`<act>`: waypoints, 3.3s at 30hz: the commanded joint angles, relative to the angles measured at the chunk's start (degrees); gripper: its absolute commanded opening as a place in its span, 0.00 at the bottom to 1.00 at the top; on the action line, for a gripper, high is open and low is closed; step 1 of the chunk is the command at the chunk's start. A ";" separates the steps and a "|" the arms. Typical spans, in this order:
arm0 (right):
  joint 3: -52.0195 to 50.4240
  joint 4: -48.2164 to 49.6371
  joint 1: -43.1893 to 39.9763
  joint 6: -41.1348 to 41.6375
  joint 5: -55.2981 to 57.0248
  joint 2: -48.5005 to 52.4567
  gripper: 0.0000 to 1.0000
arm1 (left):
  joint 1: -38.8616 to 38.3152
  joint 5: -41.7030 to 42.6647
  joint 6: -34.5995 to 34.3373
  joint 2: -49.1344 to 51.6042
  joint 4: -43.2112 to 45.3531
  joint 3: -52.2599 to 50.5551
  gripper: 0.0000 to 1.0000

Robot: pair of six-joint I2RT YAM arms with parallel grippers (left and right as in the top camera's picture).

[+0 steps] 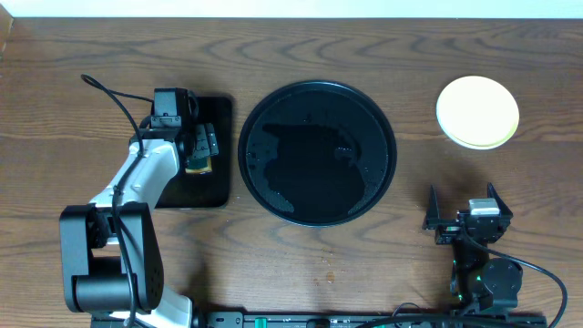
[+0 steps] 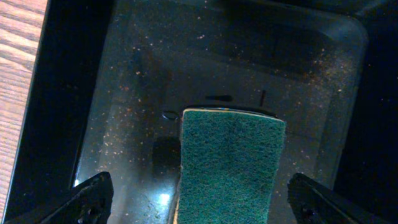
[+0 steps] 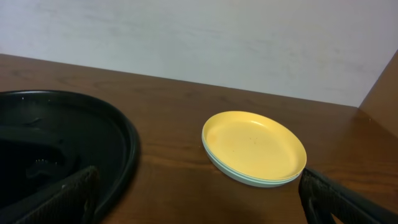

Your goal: Clean dirty plates on tray and stack at the side

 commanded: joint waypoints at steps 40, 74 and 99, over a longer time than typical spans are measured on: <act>-0.07 -0.26 -1.42 1.07 -0.24 -0.35 0.99 | 0.39 -2.43 -0.33 -48.94 -2.75 -5.05 0.89; -0.07 -0.26 -1.42 1.07 -0.24 -0.35 0.99 | 0.42 3.89 -8.92 -98.55 34.16 -57.86 0.89; -0.07 -0.26 -1.42 1.07 -0.24 -0.35 0.99 | -2.43 3.87 1.68 -98.55 14.97 -57.86 0.90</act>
